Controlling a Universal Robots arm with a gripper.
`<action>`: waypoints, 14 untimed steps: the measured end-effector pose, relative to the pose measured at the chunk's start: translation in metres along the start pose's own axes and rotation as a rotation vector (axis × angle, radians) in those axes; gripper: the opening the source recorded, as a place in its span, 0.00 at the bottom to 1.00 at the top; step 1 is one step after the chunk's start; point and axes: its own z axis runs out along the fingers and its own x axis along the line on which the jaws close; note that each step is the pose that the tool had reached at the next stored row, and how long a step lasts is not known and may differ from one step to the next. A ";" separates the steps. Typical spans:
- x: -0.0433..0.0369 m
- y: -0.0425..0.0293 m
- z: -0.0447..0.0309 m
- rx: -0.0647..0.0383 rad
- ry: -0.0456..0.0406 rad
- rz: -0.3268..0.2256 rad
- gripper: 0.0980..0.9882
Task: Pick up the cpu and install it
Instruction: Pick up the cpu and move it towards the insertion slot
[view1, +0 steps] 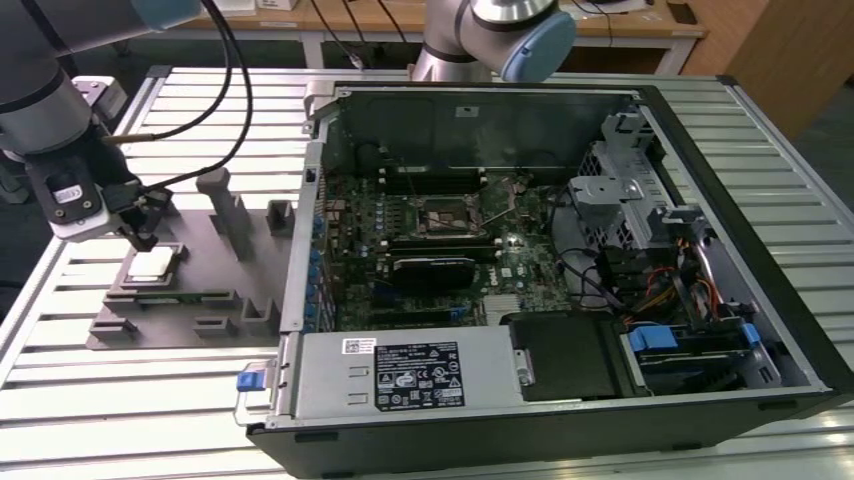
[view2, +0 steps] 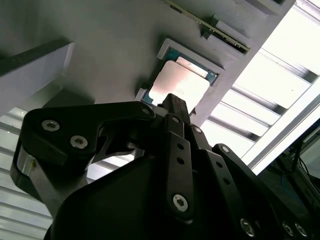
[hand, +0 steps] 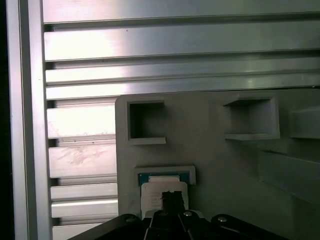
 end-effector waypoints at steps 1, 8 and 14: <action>0.0001 0.0000 0.0000 0.000 0.0001 0.000 0.01; 0.0010 -0.0001 0.0014 0.000 0.0001 0.000 0.01; 0.0021 -0.0003 0.0045 0.000 0.0002 0.000 0.01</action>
